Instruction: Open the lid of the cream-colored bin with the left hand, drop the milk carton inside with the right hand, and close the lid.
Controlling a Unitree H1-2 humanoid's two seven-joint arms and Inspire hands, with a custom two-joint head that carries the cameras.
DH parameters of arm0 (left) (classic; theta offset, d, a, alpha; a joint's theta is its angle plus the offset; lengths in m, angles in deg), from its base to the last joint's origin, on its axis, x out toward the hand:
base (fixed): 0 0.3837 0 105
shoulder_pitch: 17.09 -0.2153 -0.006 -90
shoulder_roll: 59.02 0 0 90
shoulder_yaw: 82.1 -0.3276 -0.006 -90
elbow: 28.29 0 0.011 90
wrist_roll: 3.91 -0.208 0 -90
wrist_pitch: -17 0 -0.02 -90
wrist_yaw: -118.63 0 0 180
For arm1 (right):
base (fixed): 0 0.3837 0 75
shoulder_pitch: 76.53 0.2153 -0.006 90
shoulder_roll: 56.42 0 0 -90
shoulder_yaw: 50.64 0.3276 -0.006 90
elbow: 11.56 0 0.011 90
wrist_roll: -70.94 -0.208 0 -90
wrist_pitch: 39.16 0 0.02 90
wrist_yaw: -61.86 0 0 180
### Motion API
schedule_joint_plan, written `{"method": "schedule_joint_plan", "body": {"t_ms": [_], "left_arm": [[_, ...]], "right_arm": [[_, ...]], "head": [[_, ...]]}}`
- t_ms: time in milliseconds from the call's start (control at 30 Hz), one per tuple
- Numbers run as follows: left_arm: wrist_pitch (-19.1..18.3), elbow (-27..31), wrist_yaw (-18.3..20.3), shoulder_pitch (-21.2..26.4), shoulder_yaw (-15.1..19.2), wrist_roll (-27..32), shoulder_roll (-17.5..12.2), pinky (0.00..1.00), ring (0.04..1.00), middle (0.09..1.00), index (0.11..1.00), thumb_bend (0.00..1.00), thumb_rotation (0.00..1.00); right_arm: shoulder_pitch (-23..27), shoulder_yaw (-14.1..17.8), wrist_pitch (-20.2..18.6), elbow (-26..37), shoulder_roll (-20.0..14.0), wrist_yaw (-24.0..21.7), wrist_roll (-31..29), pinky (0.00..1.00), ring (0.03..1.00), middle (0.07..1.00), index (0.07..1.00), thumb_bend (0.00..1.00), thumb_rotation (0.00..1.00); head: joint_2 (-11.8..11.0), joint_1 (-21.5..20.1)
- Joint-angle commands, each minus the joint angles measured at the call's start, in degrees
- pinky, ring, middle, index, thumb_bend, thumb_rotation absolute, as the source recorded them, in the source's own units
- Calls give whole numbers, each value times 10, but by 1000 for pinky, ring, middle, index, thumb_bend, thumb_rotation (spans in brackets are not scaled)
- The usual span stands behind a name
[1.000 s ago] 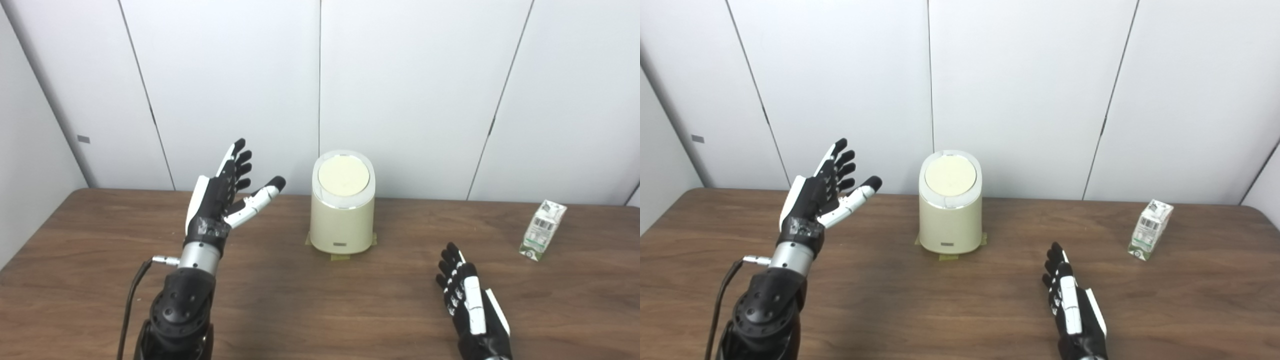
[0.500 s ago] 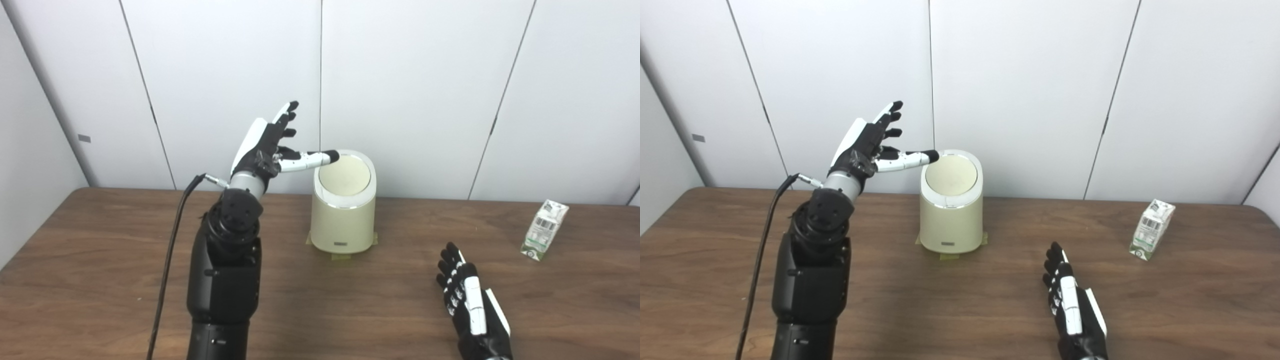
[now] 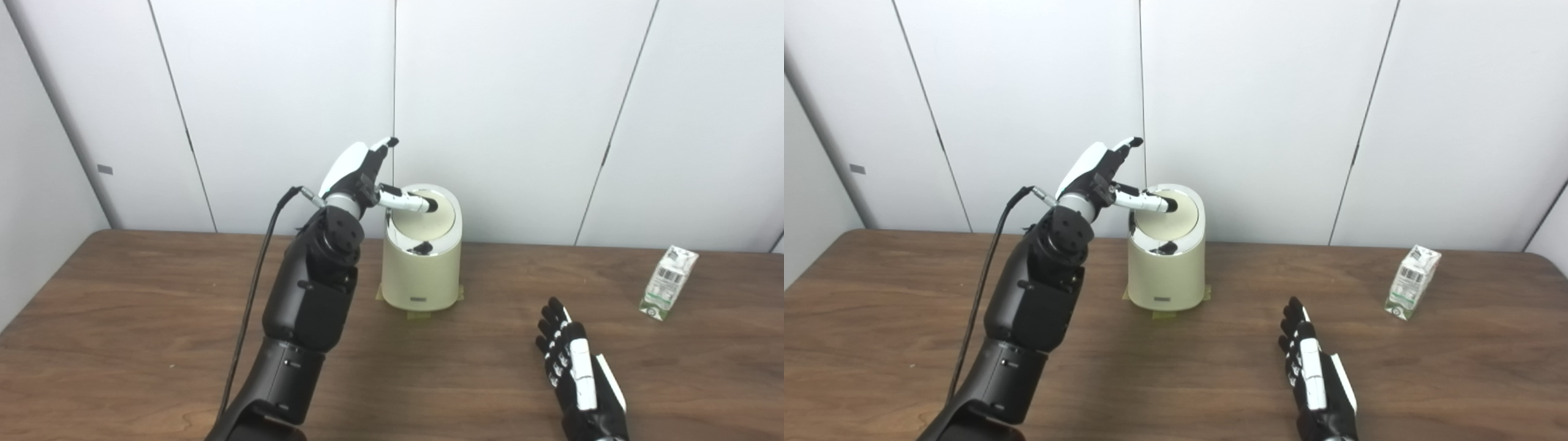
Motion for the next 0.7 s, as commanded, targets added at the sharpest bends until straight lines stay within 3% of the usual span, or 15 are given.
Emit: {"method": "schedule_joint_plan", "body": {"t_ms": [0,100,267,467,667], "left_arm": [[4,-1,-29,36,-19,-12,-16,777,968,1000,963,892,157],[18,-23,-56,39,-61,-20,-36,766,929,977,949,903,145],[34,-41,-84,39,-106,-16,-58,836,927,955,948,908,112],[20,-49,-80,44,-155,-27,-78,904,928,950,951,906,48],[23,-55,-85,45,-185,-39,-92,915,937,952,943,895,59]], "right_arm": [[13,-4,0,20,7,1,-1,1000,1000,1000,1000,646,1000],[11,-7,-1,26,6,-1,-2,1000,1000,1000,1000,652,1000],[8,-10,-10,37,3,-1,-1,1000,1000,1000,1000,659,1000],[7,-11,-15,47,1,-7,-6,1000,1000,1000,1000,652,1000],[6,-9,-25,56,1,-8,-15,1000,1000,1000,1000,656,1000]], "head": [[2,0],[3,-1],[8,5],[14,8],[19,13]]}}
